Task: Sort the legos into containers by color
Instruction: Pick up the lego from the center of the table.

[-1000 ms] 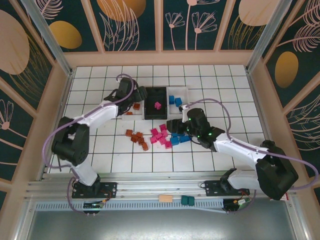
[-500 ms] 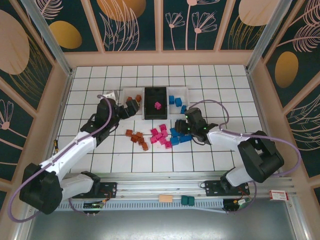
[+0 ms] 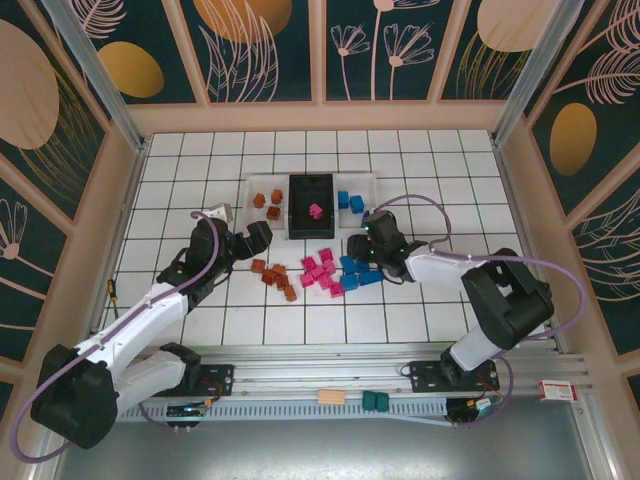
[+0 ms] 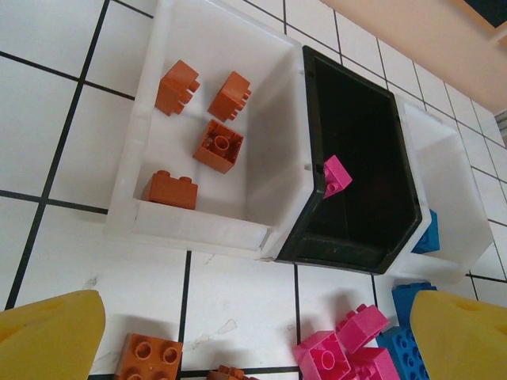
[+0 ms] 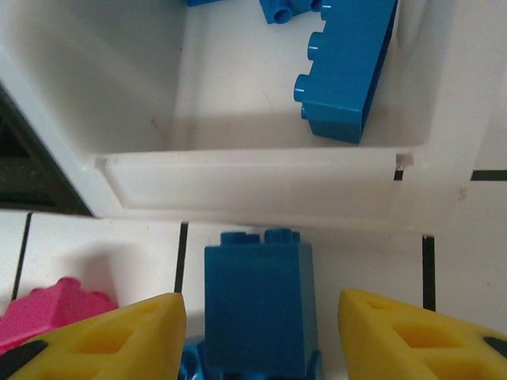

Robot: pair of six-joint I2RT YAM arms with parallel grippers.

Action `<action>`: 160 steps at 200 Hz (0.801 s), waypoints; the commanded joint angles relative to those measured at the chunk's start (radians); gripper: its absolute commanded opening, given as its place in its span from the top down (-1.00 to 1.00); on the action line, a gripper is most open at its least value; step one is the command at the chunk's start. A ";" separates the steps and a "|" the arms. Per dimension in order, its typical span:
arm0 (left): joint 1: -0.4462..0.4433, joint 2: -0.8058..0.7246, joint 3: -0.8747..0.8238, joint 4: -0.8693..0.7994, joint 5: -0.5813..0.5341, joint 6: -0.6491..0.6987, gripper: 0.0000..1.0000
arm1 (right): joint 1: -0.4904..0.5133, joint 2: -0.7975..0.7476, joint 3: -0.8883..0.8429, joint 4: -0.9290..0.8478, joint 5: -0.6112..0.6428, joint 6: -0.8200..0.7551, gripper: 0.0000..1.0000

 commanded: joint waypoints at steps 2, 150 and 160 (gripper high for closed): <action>0.003 -0.016 -0.012 0.018 0.018 -0.016 -0.97 | 0.004 0.034 0.033 0.000 0.070 0.024 -0.05; 0.005 -0.059 -0.016 -0.016 0.001 -0.007 -0.97 | 0.010 -0.103 0.008 -0.001 0.032 -0.004 0.55; 0.004 -0.064 -0.017 -0.023 -0.004 -0.004 -0.97 | 0.013 -0.156 -0.002 -0.008 0.017 -0.010 0.57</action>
